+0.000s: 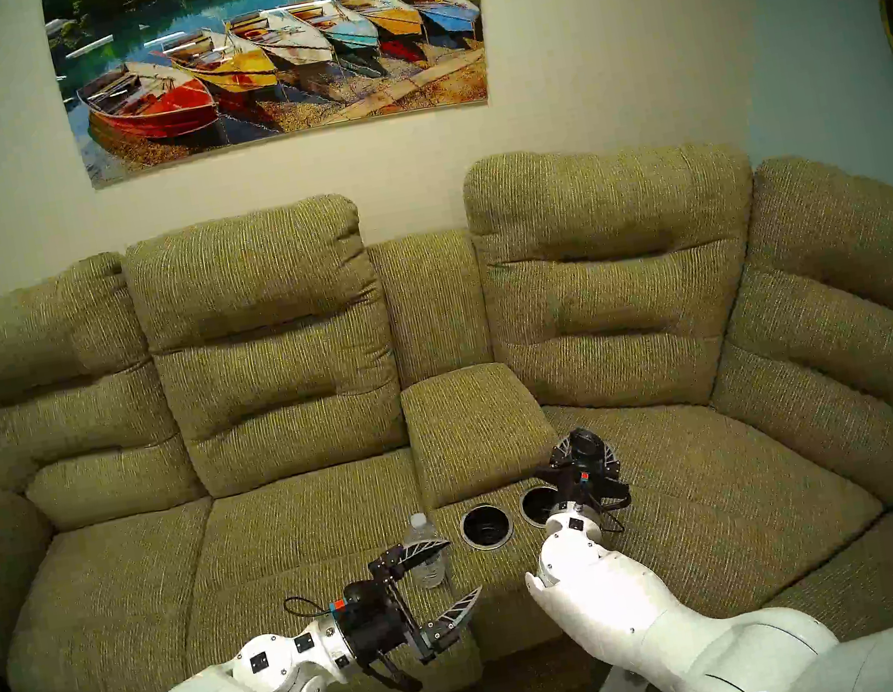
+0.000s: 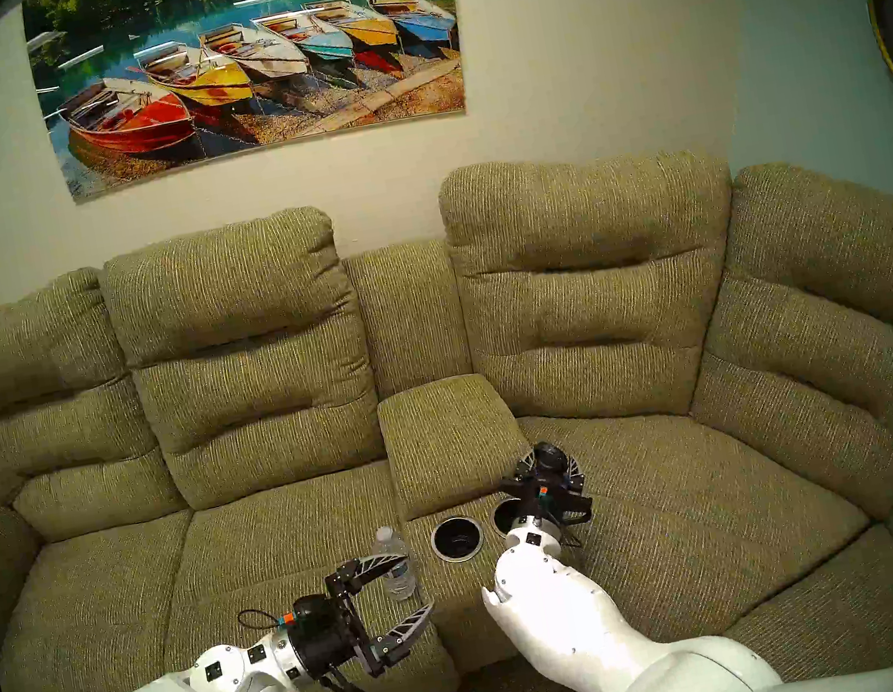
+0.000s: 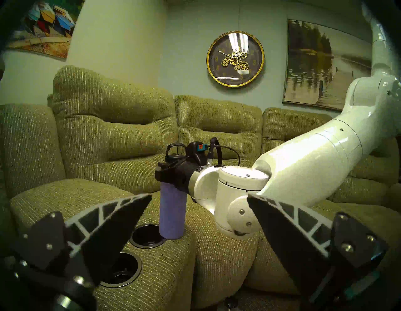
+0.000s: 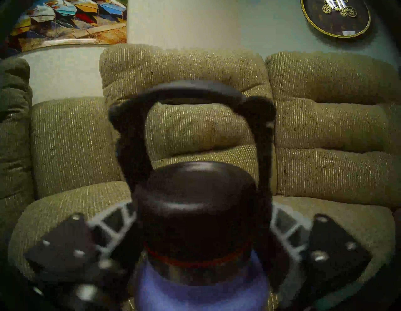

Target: Put bottles into cup holders

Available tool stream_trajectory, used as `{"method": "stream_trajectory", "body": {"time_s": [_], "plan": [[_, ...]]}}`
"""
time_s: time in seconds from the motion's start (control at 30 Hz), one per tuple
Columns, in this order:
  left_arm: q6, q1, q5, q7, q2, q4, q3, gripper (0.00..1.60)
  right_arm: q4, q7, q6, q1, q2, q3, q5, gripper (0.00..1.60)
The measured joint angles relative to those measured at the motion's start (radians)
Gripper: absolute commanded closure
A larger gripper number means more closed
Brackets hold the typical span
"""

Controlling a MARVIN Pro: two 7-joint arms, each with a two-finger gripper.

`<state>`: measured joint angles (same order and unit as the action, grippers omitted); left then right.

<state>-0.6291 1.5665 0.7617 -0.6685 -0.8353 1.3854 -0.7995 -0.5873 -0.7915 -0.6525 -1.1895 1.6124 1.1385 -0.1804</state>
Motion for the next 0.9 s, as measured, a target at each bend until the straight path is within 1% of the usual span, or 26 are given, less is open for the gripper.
{"method": "stream_trajectory", "body": {"time_s": [0.03, 0.07, 0.13, 0.17, 0.33, 0.47, 0.6, 0.7, 0.9], "plan": [[0.000, 0.000, 0.000, 0.000, 0.000, 0.000, 0.000, 0.00, 0.013, 0.000, -0.006, 0.008, 0.003, 0.002, -0.001, 1.38], [0.000, 0.000, 0.000, 0.000, 0.000, 0.000, 0.000, 0.00, 0.035, 0.000, -0.018, 0.021, 0.009, 0.005, -0.002, 1.60], [0.000, 0.000, 0.000, 0.000, 0.000, 0.000, 0.000, 0.00, 0.062, 0.001, -0.042, 0.034, 0.017, 0.009, -0.006, 1.60], [0.000, 0.000, 0.000, 0.001, 0.000, 0.000, 0.000, 0.00, 0.082, 0.004, -0.067, 0.043, 0.023, 0.012, -0.010, 1.60], [-0.001, 0.000, 0.001, 0.002, -0.001, 0.000, -0.001, 0.00, 0.119, 0.021, -0.140, 0.055, 0.037, 0.019, -0.024, 1.60], [-0.001, 0.000, 0.001, 0.002, -0.001, 0.000, -0.001, 0.00, 0.153, 0.035, -0.180, 0.070, 0.050, 0.022, -0.035, 1.60], [-0.001, 0.000, 0.001, 0.003, -0.001, 0.000, -0.001, 0.00, 0.182, 0.051, -0.199, 0.085, 0.062, 0.027, -0.048, 1.60], [-0.001, 0.000, 0.001, 0.003, -0.001, 0.000, -0.001, 0.00, 0.222, 0.075, -0.209, 0.102, 0.078, 0.038, -0.071, 1.60], [-0.001, 0.000, 0.001, 0.003, -0.001, 0.000, -0.001, 0.00, 0.277, 0.105, -0.214, 0.122, 0.100, 0.050, -0.098, 1.60]]}}
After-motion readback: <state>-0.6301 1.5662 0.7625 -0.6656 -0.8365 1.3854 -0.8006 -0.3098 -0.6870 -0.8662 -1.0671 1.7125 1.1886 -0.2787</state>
